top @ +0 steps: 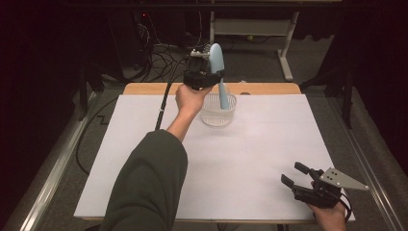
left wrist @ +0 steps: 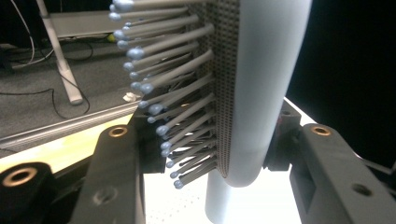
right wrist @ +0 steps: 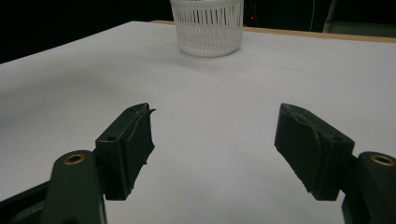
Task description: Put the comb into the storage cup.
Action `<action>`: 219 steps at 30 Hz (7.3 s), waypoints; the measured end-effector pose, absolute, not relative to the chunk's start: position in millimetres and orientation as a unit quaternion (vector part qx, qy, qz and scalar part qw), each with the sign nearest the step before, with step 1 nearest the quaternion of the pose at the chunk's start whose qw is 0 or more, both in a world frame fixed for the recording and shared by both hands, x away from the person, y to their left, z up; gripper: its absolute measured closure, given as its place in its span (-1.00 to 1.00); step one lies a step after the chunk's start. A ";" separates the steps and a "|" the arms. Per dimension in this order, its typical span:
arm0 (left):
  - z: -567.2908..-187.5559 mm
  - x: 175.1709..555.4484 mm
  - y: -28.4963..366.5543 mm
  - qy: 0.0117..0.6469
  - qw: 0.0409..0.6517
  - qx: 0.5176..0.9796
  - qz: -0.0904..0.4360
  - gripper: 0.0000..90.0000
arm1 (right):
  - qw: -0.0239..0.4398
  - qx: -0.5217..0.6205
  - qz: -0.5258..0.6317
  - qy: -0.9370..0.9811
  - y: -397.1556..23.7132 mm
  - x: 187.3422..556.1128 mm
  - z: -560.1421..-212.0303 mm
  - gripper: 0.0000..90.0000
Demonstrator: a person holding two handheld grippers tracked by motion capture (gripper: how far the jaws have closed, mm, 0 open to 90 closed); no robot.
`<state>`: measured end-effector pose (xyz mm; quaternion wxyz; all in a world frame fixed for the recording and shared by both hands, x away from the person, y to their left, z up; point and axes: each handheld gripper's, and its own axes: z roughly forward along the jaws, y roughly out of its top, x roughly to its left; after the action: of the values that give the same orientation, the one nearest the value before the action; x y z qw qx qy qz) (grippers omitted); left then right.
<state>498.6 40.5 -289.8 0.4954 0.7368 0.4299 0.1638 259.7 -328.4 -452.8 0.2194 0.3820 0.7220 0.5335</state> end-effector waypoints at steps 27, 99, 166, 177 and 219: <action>-318.8 506.2 35.6 0.437 0.466 0.750 0.170 0.14 | 0.219 0.376 0.537 0.722 -327.9 258.6 -451.6 -0.39; -362.0 508.4 25.2 0.442 0.466 0.750 0.162 0.13 | 0.222 0.372 0.539 0.722 -328.0 257.0 -450.5 -0.39; -368.7 513.2 43.4 0.456 0.439 0.759 0.151 -0.43 | 0.217 0.372 0.539 0.724 -327.4 258.3 -451.2 -0.39; -370.6 516.7 48.3 0.460 0.436 0.762 0.138 -0.66 | 0.217 0.372 0.539 0.724 -327.5 258.2 -451.2 -0.39; -381.0 520.6 70.6 0.489 0.411 0.758 0.131 -0.72 | 0.218 0.373 0.540 0.723 -328.4 257.7 -450.8 -0.39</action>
<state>520.6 70.6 -381.0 0.4110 0.7582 0.4888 0.1314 257.7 -328.4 -450.8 0.2181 0.3727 0.7226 0.5398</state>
